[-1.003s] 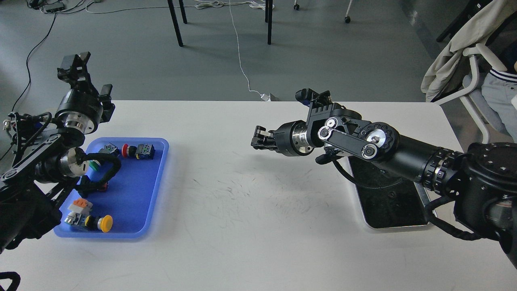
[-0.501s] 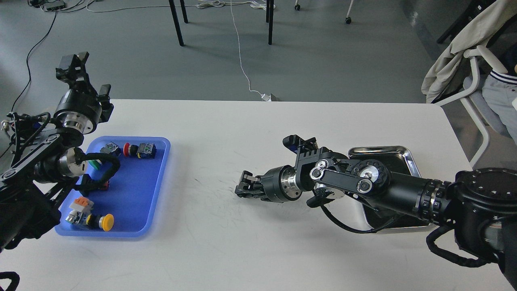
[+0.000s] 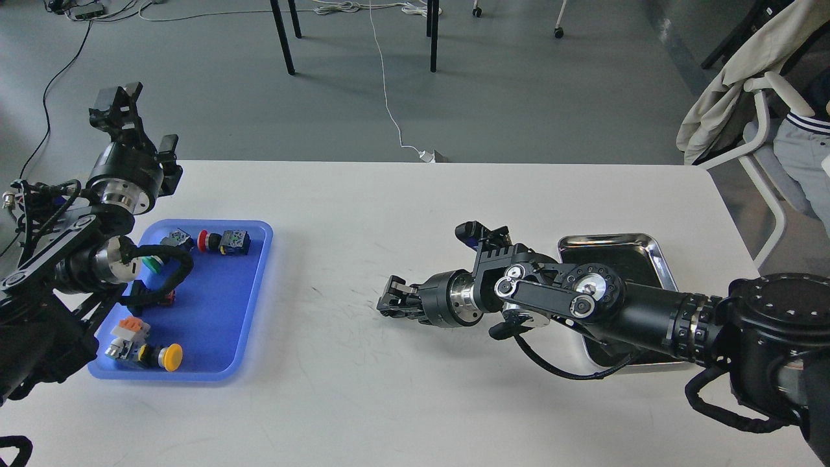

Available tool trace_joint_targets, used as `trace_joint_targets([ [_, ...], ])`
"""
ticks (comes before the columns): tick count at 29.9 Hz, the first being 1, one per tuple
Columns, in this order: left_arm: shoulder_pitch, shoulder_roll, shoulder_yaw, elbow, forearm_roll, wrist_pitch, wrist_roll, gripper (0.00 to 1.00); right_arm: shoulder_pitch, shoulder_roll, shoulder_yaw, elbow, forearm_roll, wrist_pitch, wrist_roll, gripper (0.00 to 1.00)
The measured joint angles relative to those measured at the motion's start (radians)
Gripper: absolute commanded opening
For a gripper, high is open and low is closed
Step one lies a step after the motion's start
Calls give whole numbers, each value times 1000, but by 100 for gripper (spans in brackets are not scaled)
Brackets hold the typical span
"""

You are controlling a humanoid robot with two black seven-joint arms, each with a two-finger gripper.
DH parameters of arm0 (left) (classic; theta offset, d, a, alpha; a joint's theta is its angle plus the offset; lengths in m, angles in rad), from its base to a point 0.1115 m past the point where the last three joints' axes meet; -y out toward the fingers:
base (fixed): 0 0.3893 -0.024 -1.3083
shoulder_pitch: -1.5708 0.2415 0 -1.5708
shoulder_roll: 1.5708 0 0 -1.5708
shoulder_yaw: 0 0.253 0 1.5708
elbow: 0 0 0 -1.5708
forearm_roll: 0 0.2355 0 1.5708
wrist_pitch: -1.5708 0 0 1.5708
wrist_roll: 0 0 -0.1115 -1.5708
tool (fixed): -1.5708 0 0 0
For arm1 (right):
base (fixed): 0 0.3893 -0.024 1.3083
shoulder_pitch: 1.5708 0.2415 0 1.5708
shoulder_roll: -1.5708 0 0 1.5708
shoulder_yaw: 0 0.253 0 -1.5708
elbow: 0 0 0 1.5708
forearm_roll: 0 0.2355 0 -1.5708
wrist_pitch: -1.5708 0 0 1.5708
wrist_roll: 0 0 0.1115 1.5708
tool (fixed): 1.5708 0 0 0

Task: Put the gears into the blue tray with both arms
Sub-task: 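Carry the gear with the right gripper to mid-table and release it, then raise the right gripper away and swing the left gripper toward the gear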

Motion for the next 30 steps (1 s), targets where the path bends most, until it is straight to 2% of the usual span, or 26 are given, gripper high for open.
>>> trace_joint_targets([
  [7, 0, 4, 0, 0, 0, 8, 11, 98, 24, -1, 69, -42, 3, 4, -2, 98],
  [14, 12, 10, -2, 0, 0, 83, 16, 98, 40, 0, 313, -49, 14, 80, 1, 98],
  [18, 6, 25, 7, -2, 9, 59, 21, 98, 21, -13, 468, -43, 40, 128, 3, 98],
  [20, 5, 42, 13, -15, 15, 30, 23, 98, -8, -63, 548, -41, 75, 137, 5, 98],
  [22, 5, 61, 16, -53, 31, 9, 36, 98, -43, -118, 626, -40, 118, 144, 5, 98],
  [25, 9, 96, 36, -156, 101, -2, 86, 98, -102, -185, 742, -30, 166, 167, 12, 98],
  [27, 13, 127, 75, -237, 163, -4, 115, 98, -158, -235, 844, -26, 197, 191, 25, 98],
  [30, 14, 187, 167, -368, 244, -5, 133, 98, -244, -301, 986, -21, 264, 224, 38, 98],
])
